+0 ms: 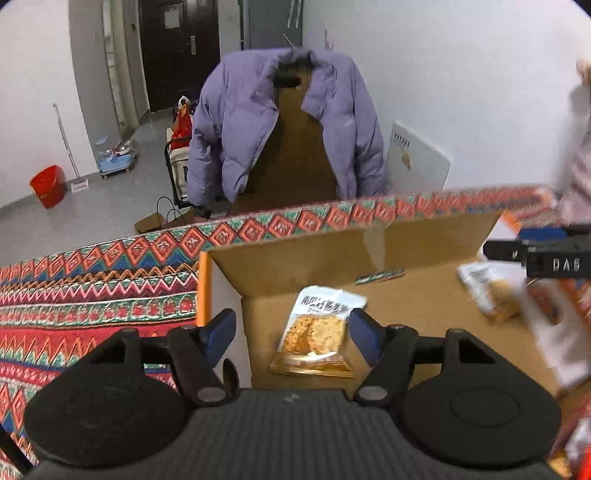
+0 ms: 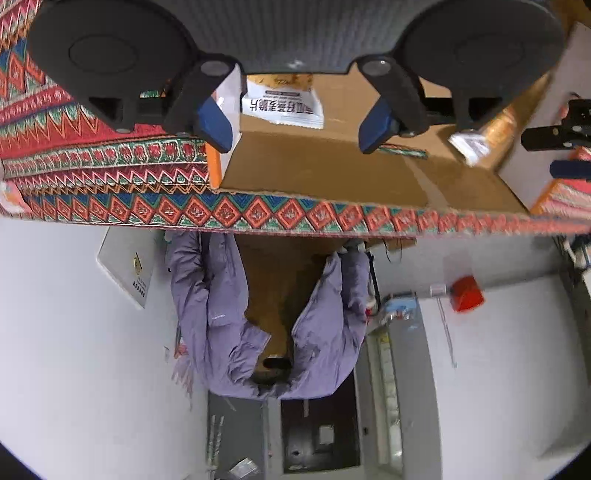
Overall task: Organize snacks
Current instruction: 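Carry the cracker packet into the cardboard box and open the right gripper, then move the right gripper back to the snacks and grasp a lime-green bar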
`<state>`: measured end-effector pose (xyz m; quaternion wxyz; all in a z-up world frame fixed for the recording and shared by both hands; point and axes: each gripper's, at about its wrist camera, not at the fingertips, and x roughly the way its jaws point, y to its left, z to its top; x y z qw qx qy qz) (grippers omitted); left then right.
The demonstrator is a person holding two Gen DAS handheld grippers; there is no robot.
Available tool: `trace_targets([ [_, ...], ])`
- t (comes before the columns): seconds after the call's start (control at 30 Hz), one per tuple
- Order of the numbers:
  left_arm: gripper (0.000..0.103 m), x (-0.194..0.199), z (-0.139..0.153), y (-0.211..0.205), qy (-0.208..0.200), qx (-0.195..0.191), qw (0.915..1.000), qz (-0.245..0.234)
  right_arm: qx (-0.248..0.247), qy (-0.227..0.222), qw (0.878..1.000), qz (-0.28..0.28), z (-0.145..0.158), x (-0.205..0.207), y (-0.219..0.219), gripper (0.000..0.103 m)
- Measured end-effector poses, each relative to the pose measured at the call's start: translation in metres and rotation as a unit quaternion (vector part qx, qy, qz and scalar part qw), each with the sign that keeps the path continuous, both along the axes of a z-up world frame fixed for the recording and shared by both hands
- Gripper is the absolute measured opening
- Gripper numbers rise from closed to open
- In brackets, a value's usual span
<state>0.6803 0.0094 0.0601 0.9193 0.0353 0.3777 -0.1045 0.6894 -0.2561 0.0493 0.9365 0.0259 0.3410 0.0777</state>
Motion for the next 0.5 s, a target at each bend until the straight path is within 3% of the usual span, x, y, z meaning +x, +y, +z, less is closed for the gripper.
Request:
trace_targets([
  [0.23,0.074,-0.067,0.078,0.017,-0.038,-0.004,0.9991,0.020,-0.003,-0.019,1.000,0.023,0.071,-0.063,-0.015,0.082],
  [0.3,0.076,-0.097,0.098,0.020,-0.052,-0.002,0.9984,0.021,0.003,-0.032,0.999,0.029,0.092,-0.093,-0.022,0.088],
  [0.5,0.083,-0.200,0.141,0.025,-0.088,-0.012,0.9961,0.001,-0.004,-0.069,0.996,0.062,0.137,-0.194,-0.035,0.091],
])
